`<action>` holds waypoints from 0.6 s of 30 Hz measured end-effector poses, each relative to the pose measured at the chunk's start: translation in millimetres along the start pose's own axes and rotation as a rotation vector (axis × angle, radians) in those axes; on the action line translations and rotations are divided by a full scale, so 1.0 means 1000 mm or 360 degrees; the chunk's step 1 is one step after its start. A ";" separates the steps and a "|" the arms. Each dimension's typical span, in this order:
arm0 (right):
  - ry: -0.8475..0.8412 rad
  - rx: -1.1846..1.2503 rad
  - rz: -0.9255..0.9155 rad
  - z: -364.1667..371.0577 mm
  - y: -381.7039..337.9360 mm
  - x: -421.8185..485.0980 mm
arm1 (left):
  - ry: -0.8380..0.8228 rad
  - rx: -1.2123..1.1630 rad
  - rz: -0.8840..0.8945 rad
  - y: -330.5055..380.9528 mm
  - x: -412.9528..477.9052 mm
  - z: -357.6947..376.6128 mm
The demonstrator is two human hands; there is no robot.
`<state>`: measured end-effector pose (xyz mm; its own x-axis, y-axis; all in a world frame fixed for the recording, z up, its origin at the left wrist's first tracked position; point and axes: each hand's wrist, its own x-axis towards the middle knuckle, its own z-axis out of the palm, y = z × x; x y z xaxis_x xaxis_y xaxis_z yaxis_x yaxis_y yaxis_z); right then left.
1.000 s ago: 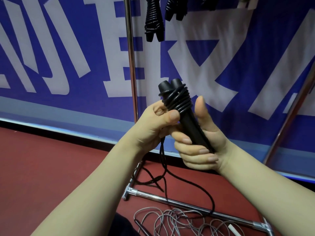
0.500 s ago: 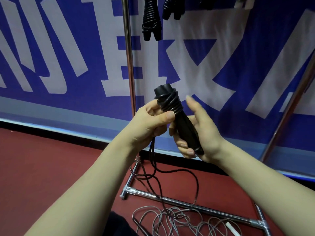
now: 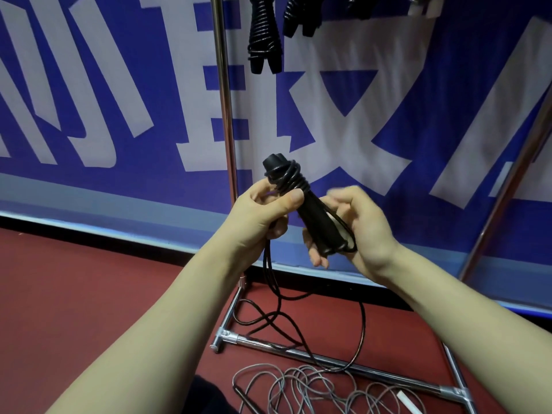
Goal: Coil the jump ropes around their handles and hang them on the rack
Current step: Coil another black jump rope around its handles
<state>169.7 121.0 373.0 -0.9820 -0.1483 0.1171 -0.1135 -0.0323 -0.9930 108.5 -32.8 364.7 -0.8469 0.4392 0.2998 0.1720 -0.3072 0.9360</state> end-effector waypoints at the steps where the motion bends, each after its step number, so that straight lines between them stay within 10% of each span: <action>1: -0.0035 -0.0094 -0.0022 -0.002 0.000 0.000 | 0.0043 0.0006 -0.0018 -0.001 0.000 0.000; 6: 0.0176 -0.1008 0.0005 -0.003 0.005 0.002 | 0.0153 0.0133 -0.0068 -0.005 -0.001 0.008; 18: 0.0617 -0.1295 -0.0140 0.003 0.025 0.012 | 0.0573 0.0109 0.0003 -0.009 -0.001 0.038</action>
<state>155.7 115.6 349.6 -0.9299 0.1700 0.3261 -0.1175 0.7029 -0.7015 127.3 1.8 363.0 -0.9673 0.1098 0.2286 0.1966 -0.2452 0.9493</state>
